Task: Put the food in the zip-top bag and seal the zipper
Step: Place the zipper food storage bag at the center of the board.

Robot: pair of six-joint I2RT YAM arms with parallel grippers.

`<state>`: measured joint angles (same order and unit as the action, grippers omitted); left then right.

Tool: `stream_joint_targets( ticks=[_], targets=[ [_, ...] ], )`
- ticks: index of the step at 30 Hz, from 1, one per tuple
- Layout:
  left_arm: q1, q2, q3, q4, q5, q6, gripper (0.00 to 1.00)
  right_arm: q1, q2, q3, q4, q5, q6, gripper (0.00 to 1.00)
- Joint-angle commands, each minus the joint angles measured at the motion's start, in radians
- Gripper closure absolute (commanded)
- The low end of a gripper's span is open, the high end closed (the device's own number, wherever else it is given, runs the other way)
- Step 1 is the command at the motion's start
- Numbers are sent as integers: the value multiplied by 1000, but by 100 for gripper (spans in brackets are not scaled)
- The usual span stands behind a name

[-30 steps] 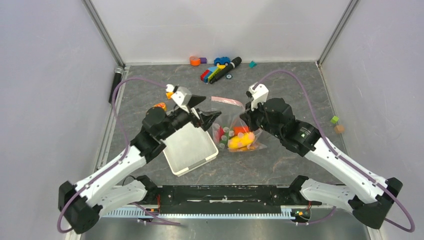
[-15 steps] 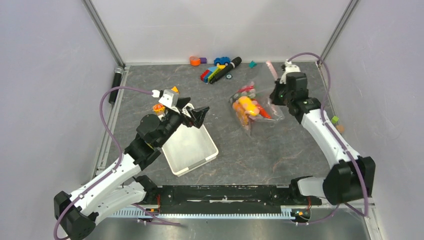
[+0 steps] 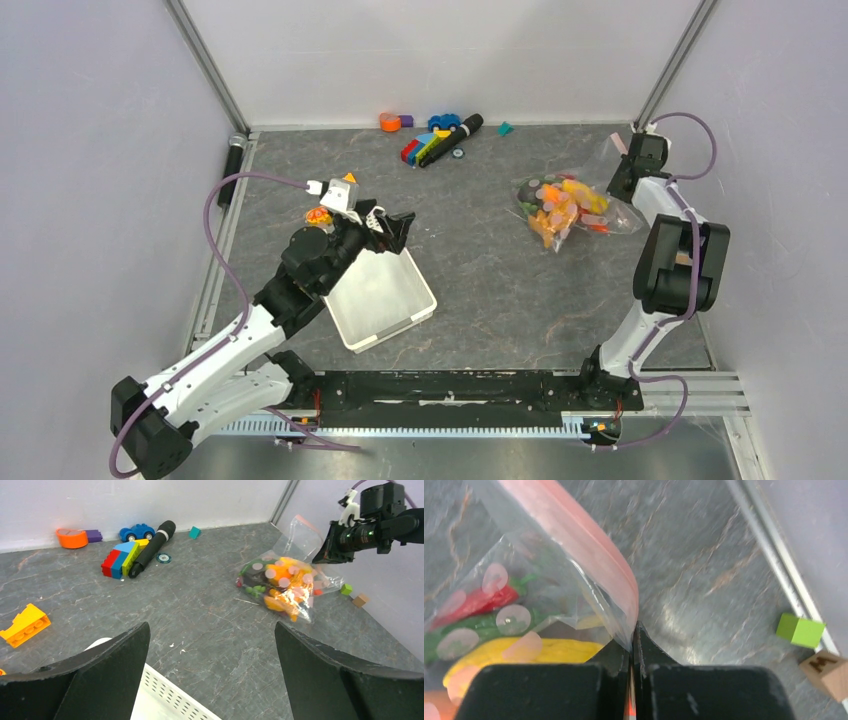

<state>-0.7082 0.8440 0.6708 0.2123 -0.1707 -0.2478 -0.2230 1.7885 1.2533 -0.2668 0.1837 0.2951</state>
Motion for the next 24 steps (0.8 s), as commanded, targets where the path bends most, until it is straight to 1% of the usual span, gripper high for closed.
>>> stream_joint_targets(
  ticks=[1,2,3,5,7,8,12,15,19,22,24],
  targets=[
    [3,9,-1,4,-59,-34,0,-56,74,119,81,53,11,94],
    [3,12,0,0,-63,-36,0,-63,90,139,75,46,-7,85],
    [3,11,1,-8,-71,-37,0,-66,104,161,58,44,-19,72],
    [3,11,4,-22,-90,-45,0,-68,110,204,21,63,-50,43],
    [3,10,4,-32,-113,-62,0,-67,94,228,-19,114,-52,10],
    [3,9,1,-36,-119,-68,0,-67,76,229,-31,124,-51,2],
    [3,1,4,-62,-137,-97,0,-55,-35,167,-42,168,-67,2],
    [3,-5,12,-111,-180,-123,0,-24,-174,61,-37,192,-64,2],
    [3,-14,33,-206,-252,-170,0,69,-386,-166,35,165,-55,2],
    [3,-27,35,-268,-275,-186,0,142,-552,-324,43,166,-25,2],
    [4,-38,31,-302,-283,-195,0,167,-669,-457,77,130,13,2]
  ],
)
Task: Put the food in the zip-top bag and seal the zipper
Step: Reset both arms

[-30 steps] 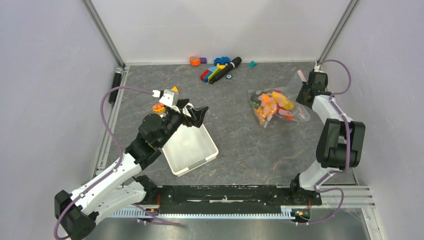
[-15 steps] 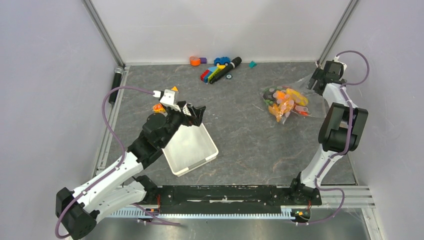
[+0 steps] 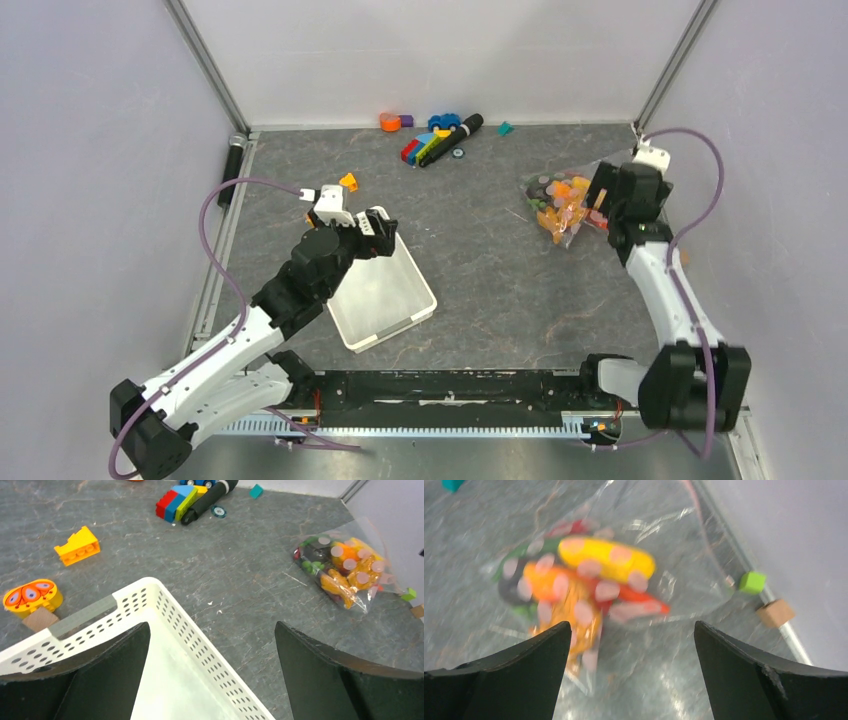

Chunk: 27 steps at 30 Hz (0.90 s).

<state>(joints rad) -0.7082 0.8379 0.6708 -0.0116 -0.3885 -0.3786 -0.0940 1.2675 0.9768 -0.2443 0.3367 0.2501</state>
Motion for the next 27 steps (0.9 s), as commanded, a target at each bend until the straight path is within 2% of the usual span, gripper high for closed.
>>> stream_joint_targets(
  ticks=[1,11,16,23,27],
  targets=[
    [3,-37,29,-94,-68,-67,0,39,-194,-246,74,-54,75,2],
    [4,-68,13,-149,-111,-106,0,40,-610,-575,16,-129,99,2],
    [4,-56,29,-173,-116,-117,0,39,-745,-583,-15,-62,83,2],
    [15,-56,24,-231,-238,-179,0,39,-844,-590,-36,49,103,2],
    [78,-64,7,-226,-184,-204,0,39,-861,-590,-45,82,113,2]
  ],
)
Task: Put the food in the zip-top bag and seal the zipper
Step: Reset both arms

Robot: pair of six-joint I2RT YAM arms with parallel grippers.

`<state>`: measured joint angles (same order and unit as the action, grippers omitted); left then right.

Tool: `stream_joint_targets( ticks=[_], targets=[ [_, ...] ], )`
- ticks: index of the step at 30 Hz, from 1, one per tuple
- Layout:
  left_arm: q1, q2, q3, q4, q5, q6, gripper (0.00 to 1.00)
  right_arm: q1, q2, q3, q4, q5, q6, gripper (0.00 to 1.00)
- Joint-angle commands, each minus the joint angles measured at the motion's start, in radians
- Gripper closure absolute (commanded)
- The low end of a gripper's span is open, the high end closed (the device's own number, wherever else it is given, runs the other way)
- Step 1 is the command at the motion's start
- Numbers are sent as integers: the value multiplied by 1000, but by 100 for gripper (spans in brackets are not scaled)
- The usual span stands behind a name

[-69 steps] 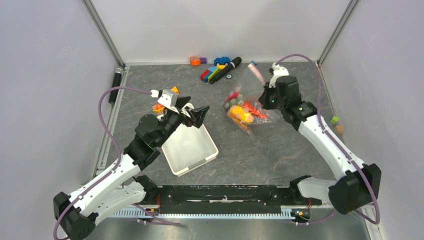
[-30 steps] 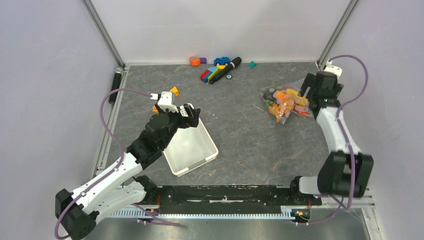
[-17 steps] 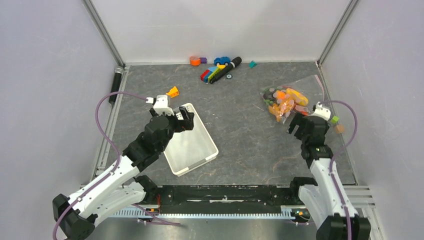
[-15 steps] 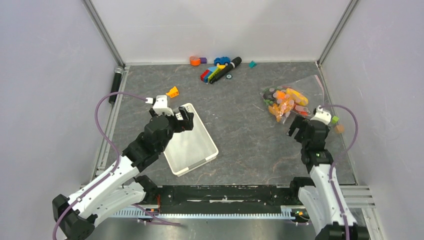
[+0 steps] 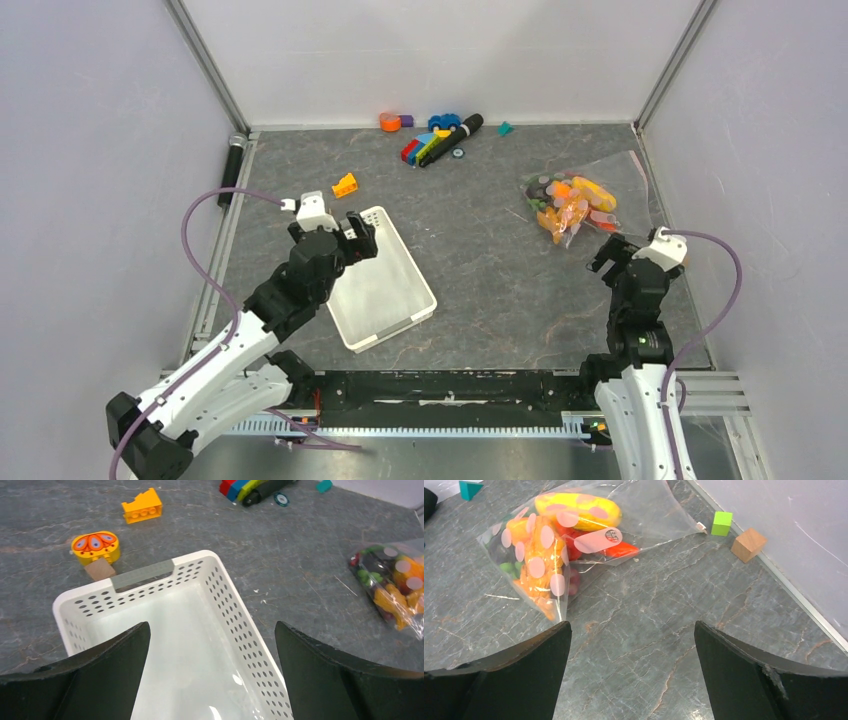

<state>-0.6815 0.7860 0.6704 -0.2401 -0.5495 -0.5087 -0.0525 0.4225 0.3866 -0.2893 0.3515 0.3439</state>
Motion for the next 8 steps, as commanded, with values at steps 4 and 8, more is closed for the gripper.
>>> stream_joint_targets(
  ticks=[4,8],
  targets=[
    [112,-26,-5,4,59,-84,0,-2,-19,5,-4,59,21,2],
    [155,-36,-21,15,92,-88,0,-3,-22,5,-5,86,18,2]
  ],
)
